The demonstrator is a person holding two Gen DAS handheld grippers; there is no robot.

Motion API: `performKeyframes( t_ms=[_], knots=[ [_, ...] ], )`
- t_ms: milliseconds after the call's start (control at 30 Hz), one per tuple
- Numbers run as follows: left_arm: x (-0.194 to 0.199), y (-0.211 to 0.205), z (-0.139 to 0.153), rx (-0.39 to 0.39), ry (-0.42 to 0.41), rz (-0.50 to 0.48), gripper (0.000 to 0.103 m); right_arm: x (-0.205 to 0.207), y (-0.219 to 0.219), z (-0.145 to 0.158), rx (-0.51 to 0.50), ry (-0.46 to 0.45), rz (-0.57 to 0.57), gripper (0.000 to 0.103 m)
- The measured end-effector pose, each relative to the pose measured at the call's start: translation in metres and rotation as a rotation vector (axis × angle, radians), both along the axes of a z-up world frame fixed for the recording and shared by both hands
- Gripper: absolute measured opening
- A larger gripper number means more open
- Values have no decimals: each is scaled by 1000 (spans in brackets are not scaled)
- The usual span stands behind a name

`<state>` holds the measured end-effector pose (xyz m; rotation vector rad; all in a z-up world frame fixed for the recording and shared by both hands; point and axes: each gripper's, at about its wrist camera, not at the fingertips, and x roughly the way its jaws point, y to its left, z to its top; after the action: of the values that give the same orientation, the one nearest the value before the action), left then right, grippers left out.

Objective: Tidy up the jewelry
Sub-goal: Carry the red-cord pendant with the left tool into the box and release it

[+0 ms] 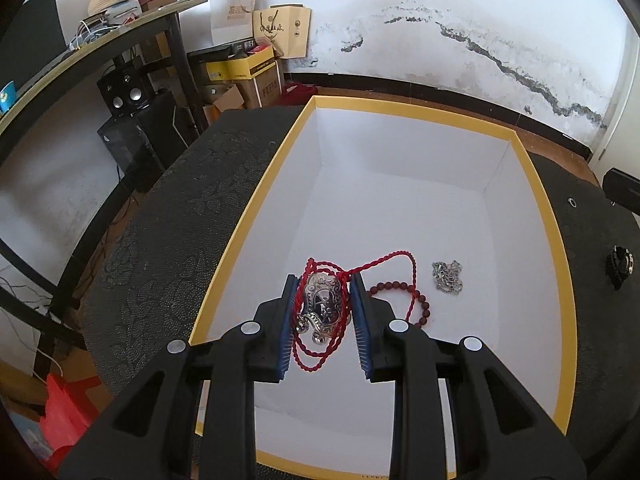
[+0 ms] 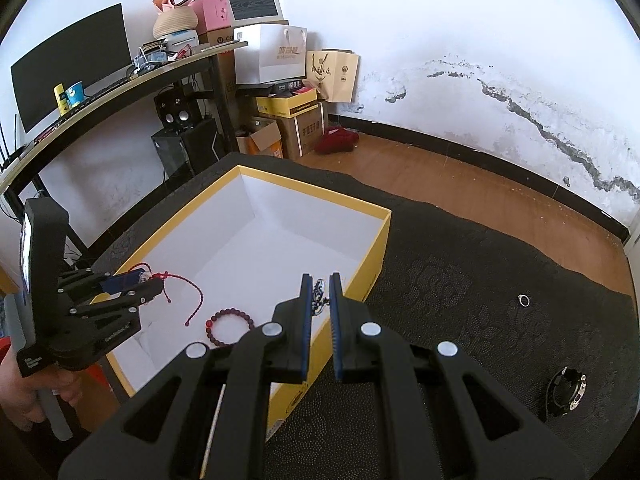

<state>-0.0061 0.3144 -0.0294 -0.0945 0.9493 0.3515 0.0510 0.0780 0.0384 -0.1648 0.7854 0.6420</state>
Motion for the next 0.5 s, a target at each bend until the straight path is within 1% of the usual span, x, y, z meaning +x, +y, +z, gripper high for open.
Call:
performKeyframes(
  t_ms=[400, 433, 500],
  knots=[
    [5, -1, -8, 5, 26, -6, 27, 0, 0, -1, -4, 5, -3, 9],
    [5, -1, -9, 6, 31, -4, 30, 0, 1, -1, -5, 5, -1, 9],
    [6, -1, -9, 7, 33, -10, 47, -1, 1, -1, -7, 7, 2, 9]
  ],
)
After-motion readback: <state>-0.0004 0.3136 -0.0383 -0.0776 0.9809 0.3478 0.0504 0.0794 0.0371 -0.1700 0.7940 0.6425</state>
